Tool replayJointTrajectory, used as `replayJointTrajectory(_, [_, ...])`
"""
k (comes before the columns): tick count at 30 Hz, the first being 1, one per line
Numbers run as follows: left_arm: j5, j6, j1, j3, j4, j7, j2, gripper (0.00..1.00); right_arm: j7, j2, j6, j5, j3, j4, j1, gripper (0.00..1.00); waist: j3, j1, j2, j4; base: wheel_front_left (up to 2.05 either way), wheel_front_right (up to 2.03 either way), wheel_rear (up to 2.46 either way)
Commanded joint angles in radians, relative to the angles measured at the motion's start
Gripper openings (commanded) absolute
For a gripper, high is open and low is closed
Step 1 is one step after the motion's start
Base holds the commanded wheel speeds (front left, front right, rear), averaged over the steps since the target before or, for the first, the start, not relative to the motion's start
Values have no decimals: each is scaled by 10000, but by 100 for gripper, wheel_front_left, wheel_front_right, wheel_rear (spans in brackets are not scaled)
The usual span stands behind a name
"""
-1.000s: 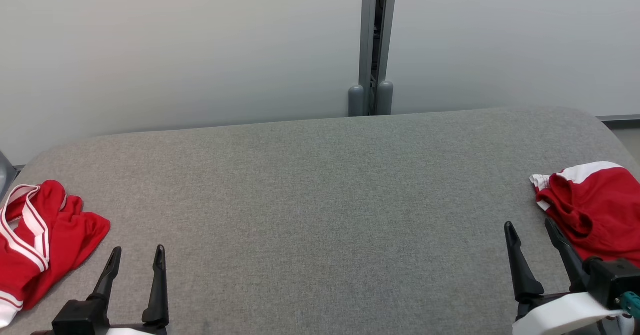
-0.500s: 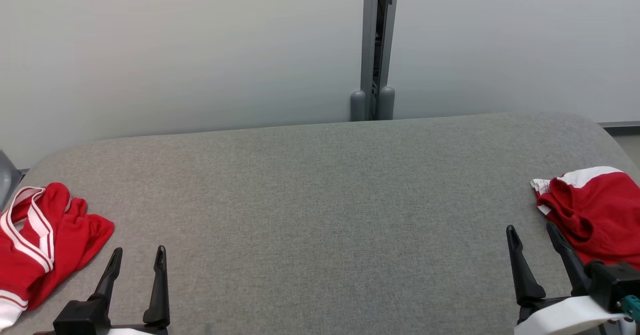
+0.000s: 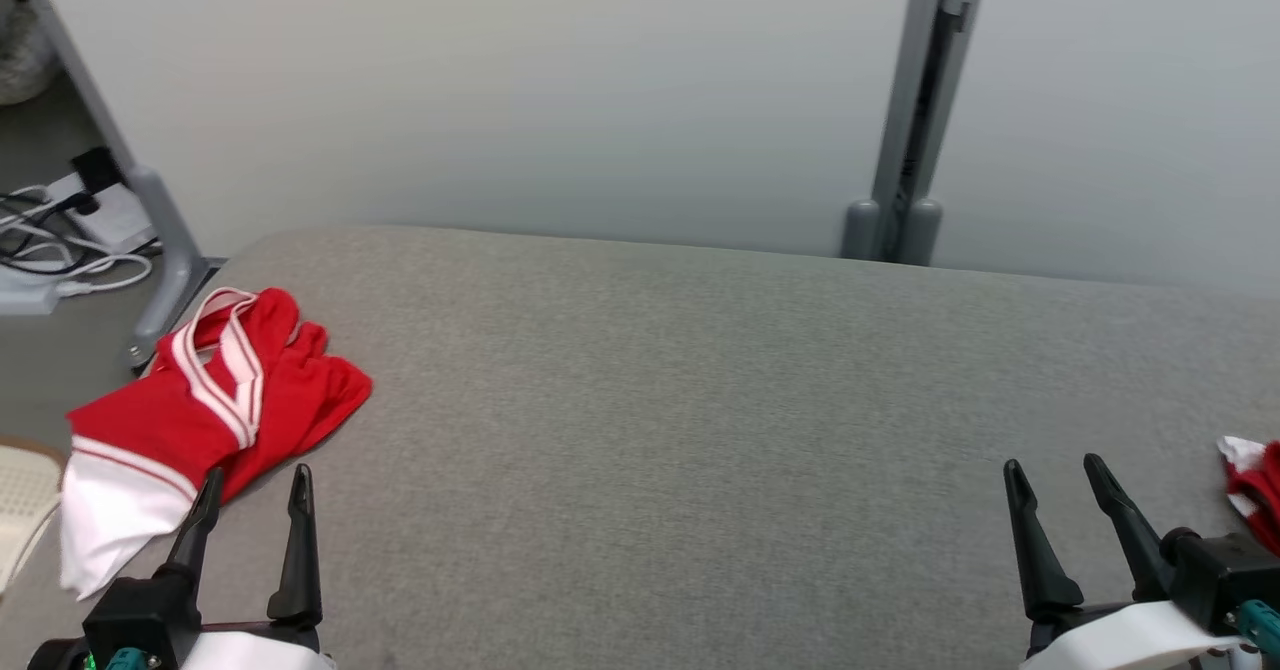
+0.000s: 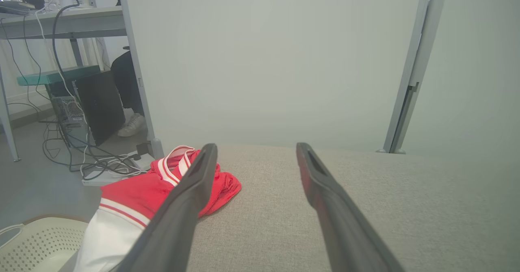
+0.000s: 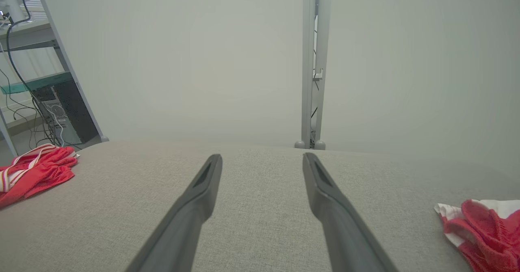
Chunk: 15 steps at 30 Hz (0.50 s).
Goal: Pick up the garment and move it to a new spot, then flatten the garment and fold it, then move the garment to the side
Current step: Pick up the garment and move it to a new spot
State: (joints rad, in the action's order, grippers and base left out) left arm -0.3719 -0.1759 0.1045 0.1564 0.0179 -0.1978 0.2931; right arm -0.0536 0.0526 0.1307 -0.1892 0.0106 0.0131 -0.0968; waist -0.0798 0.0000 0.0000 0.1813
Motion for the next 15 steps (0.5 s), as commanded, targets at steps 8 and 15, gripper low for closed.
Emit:
replayJointTrajectory(8, [-155, 11, -349, -149, 68, -156, 68, 100, -184, 12, 2, -157, 393, -174, 259, 100, 190, 0, 0, 2123, 0, 0, 0])
replayJointTrajectory(15, [-254, -3, -404, -247, 77, -286, 30, 100, -248, 8, 0, -199, 560, -335, 408, 100, 277, 0, 0, 2835, 0, 0, 0])
